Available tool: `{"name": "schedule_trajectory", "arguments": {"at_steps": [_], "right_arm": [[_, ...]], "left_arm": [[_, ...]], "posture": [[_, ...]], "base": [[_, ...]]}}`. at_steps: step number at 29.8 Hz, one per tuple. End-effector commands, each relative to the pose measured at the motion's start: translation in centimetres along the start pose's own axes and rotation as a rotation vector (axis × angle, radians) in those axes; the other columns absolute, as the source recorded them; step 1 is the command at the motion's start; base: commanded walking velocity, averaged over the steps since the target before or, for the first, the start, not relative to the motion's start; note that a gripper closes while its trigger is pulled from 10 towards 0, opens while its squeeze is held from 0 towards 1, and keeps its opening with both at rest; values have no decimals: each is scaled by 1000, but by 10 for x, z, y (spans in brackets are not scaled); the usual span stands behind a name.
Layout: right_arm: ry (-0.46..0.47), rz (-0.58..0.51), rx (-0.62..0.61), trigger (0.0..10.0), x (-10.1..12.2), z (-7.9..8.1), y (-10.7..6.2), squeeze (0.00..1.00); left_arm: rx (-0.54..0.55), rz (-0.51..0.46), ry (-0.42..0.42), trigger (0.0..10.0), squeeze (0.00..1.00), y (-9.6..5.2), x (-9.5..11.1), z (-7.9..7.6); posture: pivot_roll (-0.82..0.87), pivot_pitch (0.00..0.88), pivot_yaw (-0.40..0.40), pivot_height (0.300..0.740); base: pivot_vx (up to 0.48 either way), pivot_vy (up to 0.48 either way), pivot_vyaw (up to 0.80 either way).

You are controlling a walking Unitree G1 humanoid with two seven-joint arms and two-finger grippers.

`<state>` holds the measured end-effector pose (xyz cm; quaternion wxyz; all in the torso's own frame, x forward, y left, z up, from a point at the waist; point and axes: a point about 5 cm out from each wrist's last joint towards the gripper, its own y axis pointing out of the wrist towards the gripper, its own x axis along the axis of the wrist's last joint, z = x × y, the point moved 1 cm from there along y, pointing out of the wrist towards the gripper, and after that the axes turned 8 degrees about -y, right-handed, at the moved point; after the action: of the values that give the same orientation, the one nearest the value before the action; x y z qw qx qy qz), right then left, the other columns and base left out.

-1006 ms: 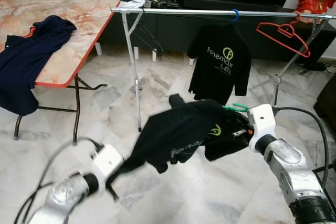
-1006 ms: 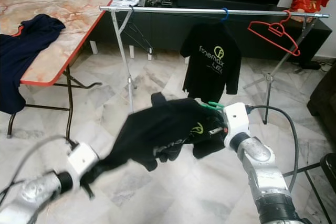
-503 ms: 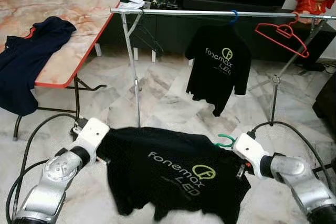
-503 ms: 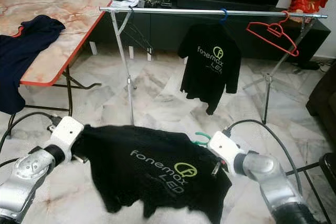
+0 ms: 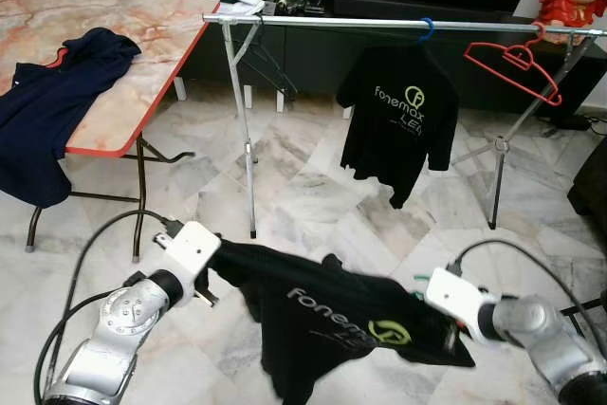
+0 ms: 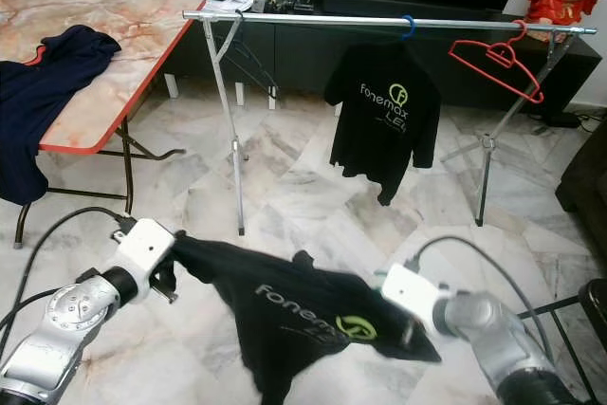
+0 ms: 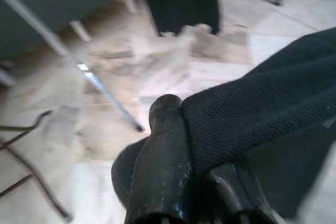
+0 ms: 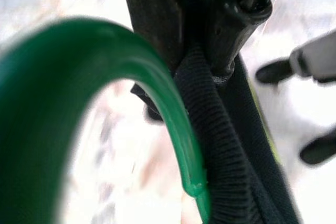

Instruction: Hang hanger

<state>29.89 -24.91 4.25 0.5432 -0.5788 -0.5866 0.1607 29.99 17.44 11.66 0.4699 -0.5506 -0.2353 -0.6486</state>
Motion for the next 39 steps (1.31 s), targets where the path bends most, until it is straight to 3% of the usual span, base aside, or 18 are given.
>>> {"name": "schedule_trajectory", "arguments": {"at_steps": [1,4,6,9,11,12,13,16,18,19,25,30,31,33,35,36,37,39], "right_arm": [[113,193,-86,10000,-43,-1,-7,0],[271,211,-277,10000,-50,-10,-5,0],[303,185,-296,10000,-47,-12,-4,0],[561,-82,-479,10000,-23,-32,-6,0],[676,-158,-567,10000,-18,-41,-10,0],[676,-158,-567,10000,-18,-41,-10,0],[755,-203,-597,10000,-16,-43,-10,0],[782,-288,-599,10000,-5,-41,-6,0],[783,-307,-601,10000,-2,-40,-5,0],[782,-345,-611,10000,4,-38,-3,0],[781,-485,-617,10000,25,-40,-4,0],[844,-707,-621,10000,48,-51,-16,0],[881,-788,-597,10000,55,-52,-19,0],[868,-822,-574,10000,61,-51,-20,0],[745,-730,-539,10000,62,-41,-11,0],[720,-708,-528,10000,61,-38,-8,0],[690,-674,-518,10000,60,-36,-5,0],[557,-584,-508,10000,55,-30,0,0]], "left_arm": [[31,5,9,0,0,-9,4,15],[-79,64,23,0,0,-13,0,2],[-84,73,28,0,0,-14,-1,1],[-127,171,39,0,0,-17,-16,-2],[-185,255,34,0,0,-22,-29,-8],[-185,255,34,0,0,-22,-29,-8],[-259,332,25,0,0,-27,-40,-16],[-455,447,-11,0,0,-41,-56,-43],[-499,466,-16,0,0,-45,-58,-49],[-559,468,-41,0,0,-47,-57,-62],[-602,431,-131,0,0,-41,-46,-76],[-650,450,-183,118,0,-46,-45,-84],[-627,434,-201,9804,0,-44,-45,-85],[-577,421,-199,10000,0,-39,-46,-83],[-422,380,-146,10000,0,-27,-48,-69],[-398,374,-169,10000,67,-26,-47,-66],[-396,369,-187,10000,1000,-27,-46,-65],[-427,373,-197,10000,1000,-32,-45,-65]], "posture": [[71,119,-73,740],[69,120,-74,740],[71,118,-74,740],[64,114,-70,740],[59,112,-67,740],[59,112,-67,740],[54,109,-64,740],[52,110,-57,740],[52,110,-57,740],[53,110,-57,740],[51,103,-59,740],[48,101,-59,740],[52,101,-60,740],[52,101,-60,740],[65,100,-74,740],[65,100,-75,740],[65,101,-77,740],[71,102,-79,740]], "base": [[0,0,0],[0,0,0],[0,0,0],[0,0,0],[0,0,0],[0,0,0],[0,0,0],[0,0,0],[0,0,0],[0,0,0],[0,0,0],[0,0,0],[0,0,0],[0,0,0],[0,0,0],[0,0,0],[0,0,0],[0,0,0]]}}
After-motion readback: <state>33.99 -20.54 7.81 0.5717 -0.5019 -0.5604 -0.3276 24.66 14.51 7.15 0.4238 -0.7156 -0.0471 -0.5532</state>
